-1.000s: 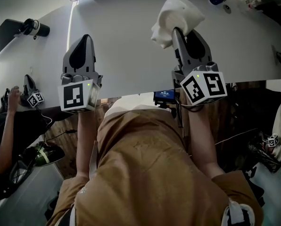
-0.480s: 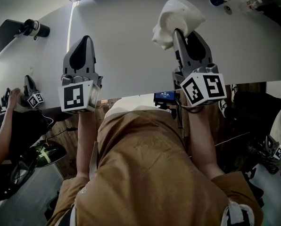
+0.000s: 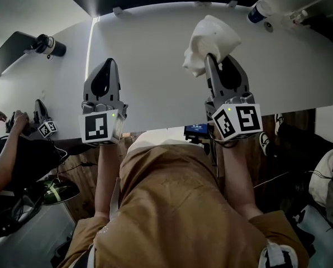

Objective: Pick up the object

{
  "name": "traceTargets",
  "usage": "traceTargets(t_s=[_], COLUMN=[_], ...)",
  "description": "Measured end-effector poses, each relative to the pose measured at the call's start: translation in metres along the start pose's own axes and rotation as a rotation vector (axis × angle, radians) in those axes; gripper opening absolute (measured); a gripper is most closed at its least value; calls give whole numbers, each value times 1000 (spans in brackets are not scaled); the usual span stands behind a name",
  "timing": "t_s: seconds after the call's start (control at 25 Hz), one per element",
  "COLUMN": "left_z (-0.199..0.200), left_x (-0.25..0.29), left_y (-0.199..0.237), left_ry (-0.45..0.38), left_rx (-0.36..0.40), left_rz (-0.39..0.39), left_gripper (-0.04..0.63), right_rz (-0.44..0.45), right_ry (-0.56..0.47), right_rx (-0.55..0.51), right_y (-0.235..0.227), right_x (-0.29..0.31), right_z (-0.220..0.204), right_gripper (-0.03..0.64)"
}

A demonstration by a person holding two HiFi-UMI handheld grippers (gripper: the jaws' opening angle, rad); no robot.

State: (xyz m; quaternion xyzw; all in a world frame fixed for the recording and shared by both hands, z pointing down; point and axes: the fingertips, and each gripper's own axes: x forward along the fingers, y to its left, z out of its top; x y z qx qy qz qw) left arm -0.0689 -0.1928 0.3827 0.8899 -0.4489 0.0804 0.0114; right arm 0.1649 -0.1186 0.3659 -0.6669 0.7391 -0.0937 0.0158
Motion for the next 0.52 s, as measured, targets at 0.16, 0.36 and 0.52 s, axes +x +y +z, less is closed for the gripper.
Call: traceTargets(t_s=[0.16,0.36,0.52], left_z=[3,5,6], left_x=[-1,-2,-3], left_y=[2,4,4], left_ry=[-8,-12,-13], left_rx=[-6,0,-1], left_rz=[9,13,12], left_gripper=[3,3,5], right_rz=[4,4,1], right_ry=[-5,-11,-15], right_rx=[-7,-10,-12], right_y=[2,2,3], right_x=[0,0,-1], right_z=[3,5,6], right_gripper=[132,132,132])
